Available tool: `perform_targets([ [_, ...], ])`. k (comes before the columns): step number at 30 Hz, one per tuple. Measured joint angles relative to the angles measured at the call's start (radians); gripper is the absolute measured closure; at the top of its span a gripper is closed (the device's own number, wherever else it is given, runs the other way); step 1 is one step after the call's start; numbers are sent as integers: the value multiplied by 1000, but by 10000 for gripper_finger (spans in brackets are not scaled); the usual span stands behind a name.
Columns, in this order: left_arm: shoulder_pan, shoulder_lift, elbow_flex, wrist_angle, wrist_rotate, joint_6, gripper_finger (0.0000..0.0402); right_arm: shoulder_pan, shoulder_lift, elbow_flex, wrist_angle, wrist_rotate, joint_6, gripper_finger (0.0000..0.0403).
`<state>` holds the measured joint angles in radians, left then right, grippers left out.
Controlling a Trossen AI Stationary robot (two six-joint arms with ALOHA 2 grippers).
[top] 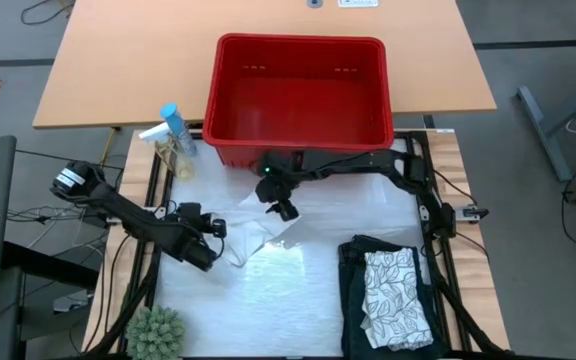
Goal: Fold Laundry from Bin
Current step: Fold the white boxer from the red laundry bin
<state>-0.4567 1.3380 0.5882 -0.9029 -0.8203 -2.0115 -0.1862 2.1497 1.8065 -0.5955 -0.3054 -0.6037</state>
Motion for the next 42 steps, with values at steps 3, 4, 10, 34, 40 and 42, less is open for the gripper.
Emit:
perform_targets([
  [3,9,1,-5,14,0,8,401,16,27,-1,0,66,0,163],
  [4,12,0,-5,15,-3,8,401,21,40,-1,5,80,-5,163],
  [10,14,0,-5,23,-6,8,401,35,65,2,7,102,3,163],
  [34,15,1,-5,50,-18,-1,401,74,120,2,29,152,54,210],
  [40,15,1,-5,55,-22,-1,401,75,126,1,29,237,54,232],
  [42,15,1,-5,59,-27,-1,401,73,129,2,37,241,57,256],
])
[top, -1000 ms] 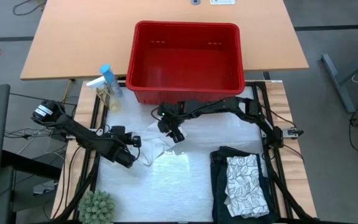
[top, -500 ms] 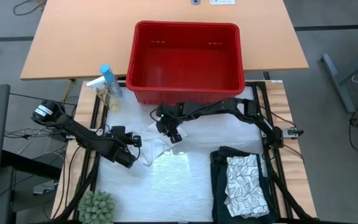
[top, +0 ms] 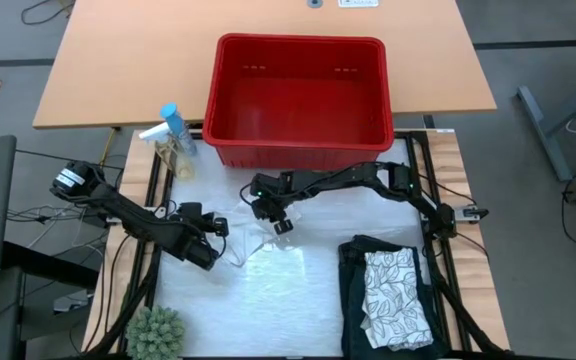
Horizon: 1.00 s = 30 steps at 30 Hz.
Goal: Fold Laundry from Bin
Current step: Fold the white boxer from the red laundry bin
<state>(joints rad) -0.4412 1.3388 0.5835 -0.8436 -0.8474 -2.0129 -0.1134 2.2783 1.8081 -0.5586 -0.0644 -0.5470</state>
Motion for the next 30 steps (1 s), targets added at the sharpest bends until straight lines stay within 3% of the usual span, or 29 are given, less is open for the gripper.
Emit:
perform_targets([
  [7,0,0,6,53,-14,14,401,-1,4,0,-5,18,16,384],
  [19,7,0,122,72,-29,196,401,-35,-7,144,-81,164,-5,384],
  [27,55,0,126,48,-19,170,401,-67,-8,185,73,157,34,373],
  [30,68,0,126,27,-11,170,402,-72,4,190,143,93,35,372],
])
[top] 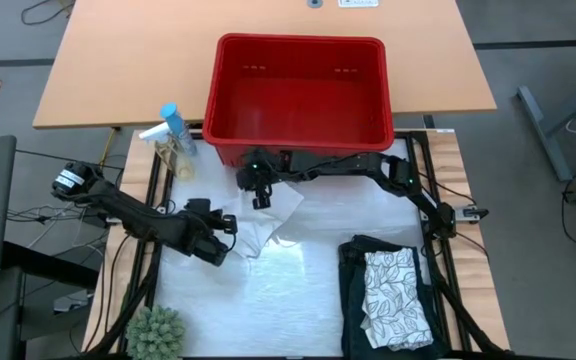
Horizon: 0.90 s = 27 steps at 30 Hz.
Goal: Fold Laundry from Bin
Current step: Fold the white boxer from the red laundry bin
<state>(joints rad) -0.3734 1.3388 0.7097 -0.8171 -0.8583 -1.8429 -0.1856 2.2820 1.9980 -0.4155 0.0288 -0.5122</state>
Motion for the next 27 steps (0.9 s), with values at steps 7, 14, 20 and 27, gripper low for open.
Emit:
perform_targets([
  [7,6,0,0,-14,36,120,368,-1,28,-3,33,-6,-54,350],
  [14,10,0,0,-111,151,132,281,0,23,7,46,10,-63,268],
  [20,10,0,0,-235,217,-35,221,1,20,61,50,24,-64,189],
  [27,-20,-75,-1,-315,134,-165,219,-27,15,96,68,54,-89,158],
])
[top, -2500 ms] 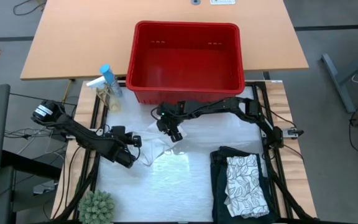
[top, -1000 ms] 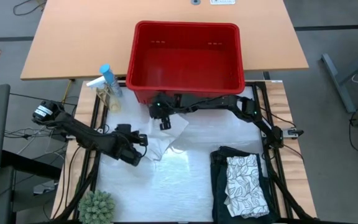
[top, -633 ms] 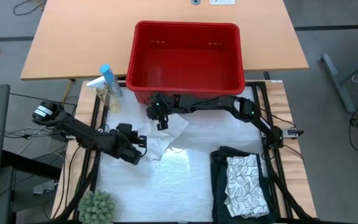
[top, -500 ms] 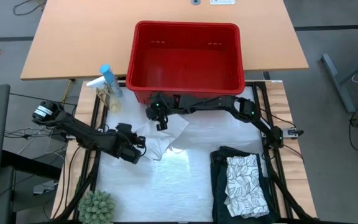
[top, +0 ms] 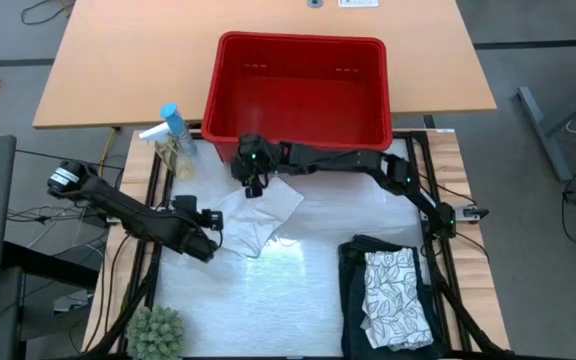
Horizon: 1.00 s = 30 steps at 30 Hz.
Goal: Fold Laundry from Bin
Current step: Fold the white boxer from the red laundry bin
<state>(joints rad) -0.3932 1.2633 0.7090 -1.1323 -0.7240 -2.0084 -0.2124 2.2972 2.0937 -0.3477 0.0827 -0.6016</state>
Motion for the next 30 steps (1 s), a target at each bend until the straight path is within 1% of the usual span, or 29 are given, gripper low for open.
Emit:
perform_targets([
  [2,-1,-35,0,5,-25,9,219,-15,-1,1,-4,-1,1,158],
  [7,-1,-130,0,0,-33,138,219,-55,-1,1,6,25,-34,158],
  [12,-1,-239,0,-17,-77,130,220,-109,1,-1,32,53,-122,159],
  [13,-1,-257,0,-2,-93,131,220,-115,0,-1,31,61,-111,159],
  [14,-1,-274,0,26,-112,147,220,-126,0,-1,29,65,-105,159],
  [16,-7,-300,0,126,-161,241,220,-140,0,-1,24,86,-80,159],
  [17,-9,-308,0,196,-178,313,220,-144,-3,-1,11,107,-64,159],
  [19,-10,-312,0,353,-182,501,220,-153,-26,-2,-51,105,-31,159],
  [22,-10,-277,0,581,-126,809,220,-152,-77,-4,-132,32,-23,159],
  [24,-10,-233,0,690,-115,934,220,-139,-122,-4,-169,-38,-19,159],
  [27,-8,-143,0,779,-110,1000,220,-111,-202,-2,-290,-186,29,159],
  [30,-8,-29,0,829,-43,1021,220,-93,-253,0,-444,-335,79,159],
])
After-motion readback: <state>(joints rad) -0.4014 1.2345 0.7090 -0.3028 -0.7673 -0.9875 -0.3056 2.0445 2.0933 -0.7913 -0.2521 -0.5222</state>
